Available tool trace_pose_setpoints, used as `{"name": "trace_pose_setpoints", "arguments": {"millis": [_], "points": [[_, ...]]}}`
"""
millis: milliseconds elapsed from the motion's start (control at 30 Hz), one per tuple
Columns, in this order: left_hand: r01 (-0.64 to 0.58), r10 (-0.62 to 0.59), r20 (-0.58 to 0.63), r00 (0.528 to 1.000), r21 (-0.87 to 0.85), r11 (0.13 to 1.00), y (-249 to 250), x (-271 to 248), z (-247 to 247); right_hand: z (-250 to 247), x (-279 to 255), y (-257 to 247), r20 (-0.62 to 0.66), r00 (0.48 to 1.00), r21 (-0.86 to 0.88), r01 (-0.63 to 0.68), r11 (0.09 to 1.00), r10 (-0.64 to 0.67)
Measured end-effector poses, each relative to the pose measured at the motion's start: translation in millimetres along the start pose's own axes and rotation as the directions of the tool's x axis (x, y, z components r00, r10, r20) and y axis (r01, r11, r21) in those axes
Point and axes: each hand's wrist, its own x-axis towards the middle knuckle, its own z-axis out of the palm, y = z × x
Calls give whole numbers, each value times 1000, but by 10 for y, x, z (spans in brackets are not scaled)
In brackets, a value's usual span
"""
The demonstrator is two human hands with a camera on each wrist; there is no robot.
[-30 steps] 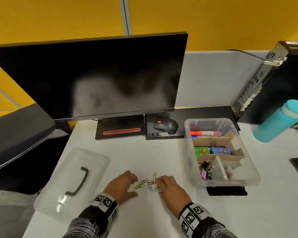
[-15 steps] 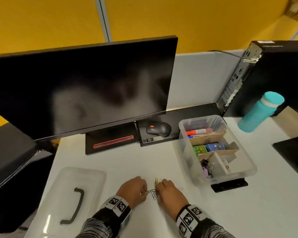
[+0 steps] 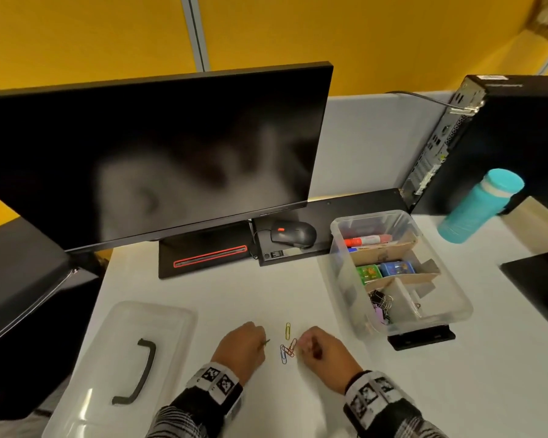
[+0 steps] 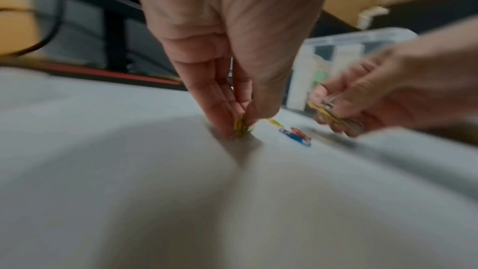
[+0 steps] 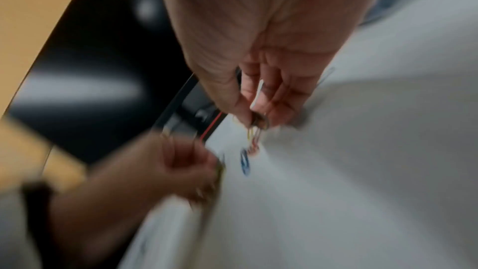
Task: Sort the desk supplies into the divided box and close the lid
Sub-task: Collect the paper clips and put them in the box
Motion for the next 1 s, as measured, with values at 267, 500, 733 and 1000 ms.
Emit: {"name": "trace_pose_setpoints", "arguments": {"millis": [267,500,733,1000], "points": [[333,-219,324,920,-943,8,-40,-121,-204,-333,-117,-77,126,945,680,-304,667,302],[289,-154,375,914,-869,-403,10,-88,-178,-370,-31,105,32,999,-661,23,750,-3],[354,-164,314,935,-848,394,103,-52,-61,-437,66,185,45,991,-580,-76,811,125],[-179,187,87,979,-90,980,221,-59,-58,-540,-158,-35,225,960,632,-275,724,168]]}}
